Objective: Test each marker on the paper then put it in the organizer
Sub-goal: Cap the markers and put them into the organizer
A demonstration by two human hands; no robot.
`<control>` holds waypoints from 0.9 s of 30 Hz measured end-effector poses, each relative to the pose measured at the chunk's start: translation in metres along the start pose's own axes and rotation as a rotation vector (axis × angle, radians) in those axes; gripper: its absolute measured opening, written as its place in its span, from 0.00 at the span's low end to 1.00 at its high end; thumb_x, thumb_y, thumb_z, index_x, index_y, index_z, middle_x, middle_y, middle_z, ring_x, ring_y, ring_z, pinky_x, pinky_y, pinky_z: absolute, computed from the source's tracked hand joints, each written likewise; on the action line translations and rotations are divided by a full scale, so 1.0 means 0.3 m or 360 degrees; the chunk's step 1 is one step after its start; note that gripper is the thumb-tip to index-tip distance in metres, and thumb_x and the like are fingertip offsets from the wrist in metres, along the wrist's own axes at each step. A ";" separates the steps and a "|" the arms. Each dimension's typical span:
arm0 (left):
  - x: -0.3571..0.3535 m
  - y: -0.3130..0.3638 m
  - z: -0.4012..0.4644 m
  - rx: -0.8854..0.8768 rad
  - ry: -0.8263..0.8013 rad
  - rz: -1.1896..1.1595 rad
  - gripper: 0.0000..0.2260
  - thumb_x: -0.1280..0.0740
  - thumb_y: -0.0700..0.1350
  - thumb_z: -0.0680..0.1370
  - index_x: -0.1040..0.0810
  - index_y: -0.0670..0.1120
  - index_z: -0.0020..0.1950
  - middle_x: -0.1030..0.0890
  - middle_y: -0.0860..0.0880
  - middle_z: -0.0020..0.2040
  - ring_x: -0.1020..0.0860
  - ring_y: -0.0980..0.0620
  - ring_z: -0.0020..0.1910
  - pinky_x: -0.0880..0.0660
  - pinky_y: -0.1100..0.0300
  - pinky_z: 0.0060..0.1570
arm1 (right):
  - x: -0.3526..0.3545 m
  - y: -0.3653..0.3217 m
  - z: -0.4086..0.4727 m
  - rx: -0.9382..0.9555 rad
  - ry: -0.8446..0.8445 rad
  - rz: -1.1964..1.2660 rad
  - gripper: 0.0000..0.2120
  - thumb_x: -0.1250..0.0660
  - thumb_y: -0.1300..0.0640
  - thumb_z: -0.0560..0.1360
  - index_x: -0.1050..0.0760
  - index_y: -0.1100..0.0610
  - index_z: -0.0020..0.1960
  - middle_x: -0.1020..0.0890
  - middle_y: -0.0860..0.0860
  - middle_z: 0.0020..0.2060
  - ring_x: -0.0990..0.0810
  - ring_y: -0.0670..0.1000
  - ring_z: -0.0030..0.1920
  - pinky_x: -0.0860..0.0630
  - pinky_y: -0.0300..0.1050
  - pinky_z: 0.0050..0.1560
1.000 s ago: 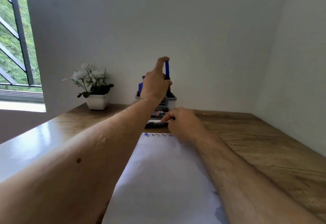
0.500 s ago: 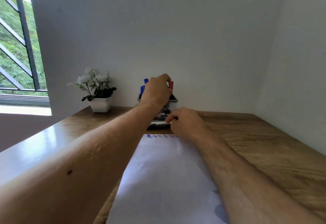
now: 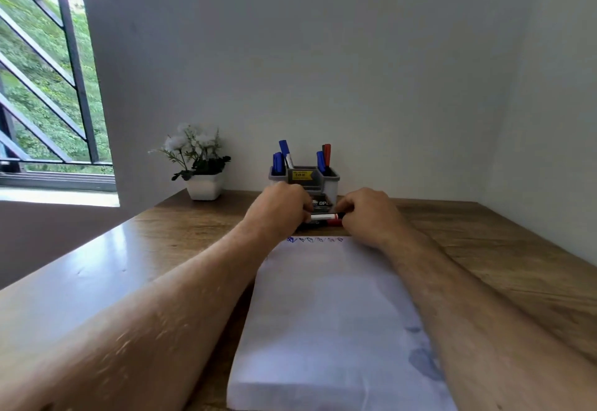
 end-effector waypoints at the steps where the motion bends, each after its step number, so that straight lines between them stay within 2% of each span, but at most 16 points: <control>1: -0.007 -0.002 -0.002 -0.0012 -0.0030 0.0018 0.09 0.33 0.48 0.79 0.17 0.49 0.57 0.17 0.49 0.52 0.20 0.51 0.51 0.23 0.52 0.58 | -0.005 -0.003 -0.002 0.0025 -0.0027 -0.0010 0.16 0.34 0.63 0.75 0.17 0.53 0.60 0.16 0.51 0.56 0.23 0.48 0.49 0.27 0.40 0.53; 4: -0.022 -0.017 0.001 -0.0012 -0.0084 0.0042 0.09 0.32 0.48 0.78 0.17 0.49 0.57 0.17 0.48 0.52 0.20 0.51 0.51 0.23 0.52 0.58 | -0.018 -0.008 -0.001 0.0067 -0.0090 -0.0020 0.15 0.35 0.63 0.76 0.18 0.53 0.60 0.17 0.51 0.59 0.25 0.47 0.48 0.29 0.40 0.53; 11: -0.021 -0.021 0.004 0.0007 -0.0080 0.0059 0.10 0.32 0.49 0.78 0.17 0.49 0.57 0.17 0.48 0.52 0.21 0.51 0.50 0.23 0.54 0.56 | -0.027 -0.008 0.012 0.0082 -0.0109 -0.0033 0.15 0.35 0.62 0.76 0.16 0.53 0.58 0.17 0.51 0.58 0.26 0.46 0.47 0.29 0.39 0.52; 16: -0.033 -0.017 0.003 0.0032 -0.0140 0.0068 0.11 0.32 0.53 0.78 0.18 0.49 0.57 0.18 0.48 0.52 0.21 0.51 0.49 0.23 0.55 0.53 | -0.012 0.000 0.011 0.0042 -0.0043 0.0016 0.16 0.35 0.63 0.75 0.16 0.53 0.59 0.16 0.50 0.57 0.21 0.48 0.52 0.28 0.39 0.53; 19: -0.026 -0.020 -0.003 0.0059 -0.0087 0.0041 0.09 0.31 0.53 0.78 0.17 0.49 0.53 0.17 0.49 0.48 0.21 0.52 0.45 0.22 0.56 0.49 | -0.011 0.008 0.012 0.0016 -0.0028 0.0064 0.15 0.35 0.63 0.75 0.16 0.53 0.59 0.16 0.50 0.56 0.21 0.48 0.51 0.27 0.40 0.51; 21: -0.007 -0.024 -0.012 0.0115 0.0024 -0.0118 0.08 0.30 0.53 0.77 0.16 0.50 0.49 0.17 0.51 0.44 0.21 0.54 0.41 0.22 0.60 0.43 | -0.008 0.012 0.013 0.0008 0.0006 0.0084 0.16 0.35 0.63 0.75 0.16 0.51 0.58 0.16 0.49 0.55 0.22 0.47 0.49 0.26 0.40 0.51; 24: 0.036 -0.019 -0.035 0.0304 0.0159 -0.0614 0.08 0.27 0.53 0.75 0.15 0.50 0.44 0.18 0.54 0.36 0.21 0.58 0.35 0.27 0.66 0.33 | -0.004 0.021 0.016 -0.0006 0.0073 0.0098 0.15 0.35 0.62 0.75 0.16 0.51 0.56 0.16 0.49 0.54 0.22 0.47 0.48 0.26 0.40 0.50; 27: 0.060 -0.003 -0.056 0.0579 0.0167 -0.1327 0.08 0.24 0.52 0.72 0.15 0.48 0.40 0.16 0.52 0.33 0.19 0.57 0.32 0.21 0.63 0.35 | -0.003 0.021 0.022 -0.0017 0.0186 0.0219 0.11 0.37 0.57 0.78 0.16 0.54 0.53 0.15 0.51 0.48 0.20 0.49 0.44 0.24 0.43 0.44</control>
Point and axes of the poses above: each hand's wrist, its own z-axis towards the middle knuckle, its own x-axis out of the back of the hand, y = z × x, the point moved 3 cm from there along z, towards the middle knuckle
